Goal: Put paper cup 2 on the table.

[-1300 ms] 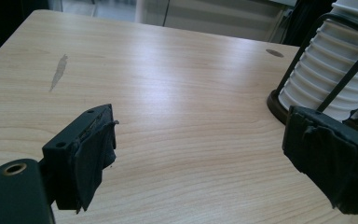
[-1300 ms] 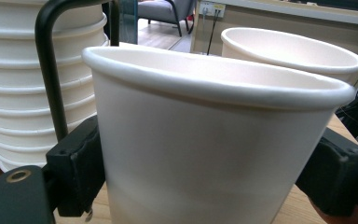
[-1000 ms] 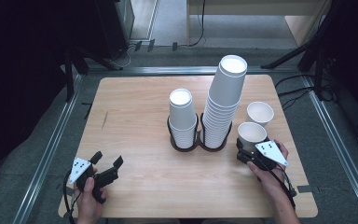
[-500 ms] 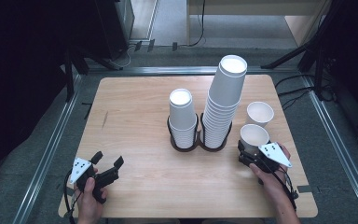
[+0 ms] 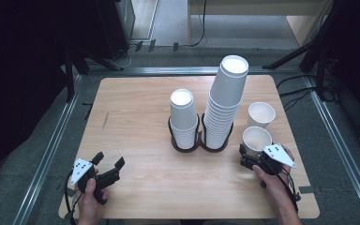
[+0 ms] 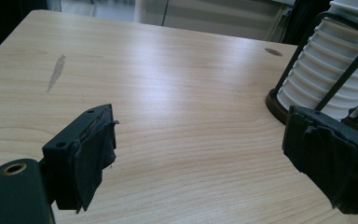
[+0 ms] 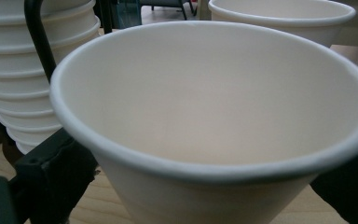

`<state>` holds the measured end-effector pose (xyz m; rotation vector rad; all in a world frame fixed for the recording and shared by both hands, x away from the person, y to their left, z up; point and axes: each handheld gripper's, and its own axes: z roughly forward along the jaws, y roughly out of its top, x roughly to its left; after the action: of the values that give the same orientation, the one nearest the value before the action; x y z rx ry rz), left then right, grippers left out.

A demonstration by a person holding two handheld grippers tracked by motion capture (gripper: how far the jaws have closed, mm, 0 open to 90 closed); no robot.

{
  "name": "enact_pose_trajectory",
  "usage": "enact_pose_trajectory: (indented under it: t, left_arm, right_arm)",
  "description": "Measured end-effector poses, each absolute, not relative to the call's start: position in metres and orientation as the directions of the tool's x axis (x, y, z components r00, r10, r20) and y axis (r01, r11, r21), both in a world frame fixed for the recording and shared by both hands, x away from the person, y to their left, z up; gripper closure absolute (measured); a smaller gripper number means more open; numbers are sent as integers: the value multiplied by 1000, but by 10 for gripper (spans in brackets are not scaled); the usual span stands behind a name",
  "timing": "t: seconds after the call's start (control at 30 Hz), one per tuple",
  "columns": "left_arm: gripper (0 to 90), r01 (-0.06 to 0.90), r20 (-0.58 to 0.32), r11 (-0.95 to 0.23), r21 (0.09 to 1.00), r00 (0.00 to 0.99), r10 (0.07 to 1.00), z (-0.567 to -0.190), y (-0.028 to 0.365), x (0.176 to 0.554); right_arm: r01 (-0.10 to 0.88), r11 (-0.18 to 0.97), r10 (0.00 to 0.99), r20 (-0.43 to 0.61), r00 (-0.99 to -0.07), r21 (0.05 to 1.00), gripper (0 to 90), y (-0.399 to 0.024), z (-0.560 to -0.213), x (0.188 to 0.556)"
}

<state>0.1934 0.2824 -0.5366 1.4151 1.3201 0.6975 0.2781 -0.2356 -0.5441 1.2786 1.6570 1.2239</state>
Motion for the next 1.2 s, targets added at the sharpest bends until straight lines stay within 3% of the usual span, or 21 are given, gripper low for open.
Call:
enact_pose_trajectory:
  t: [1.2]
  left_arm:
    - [97,354,-227,133,926,239,944,-538,272,202]
  right_arm:
    - [253,91,949,-7,-316,963,0,-248,-519,236]
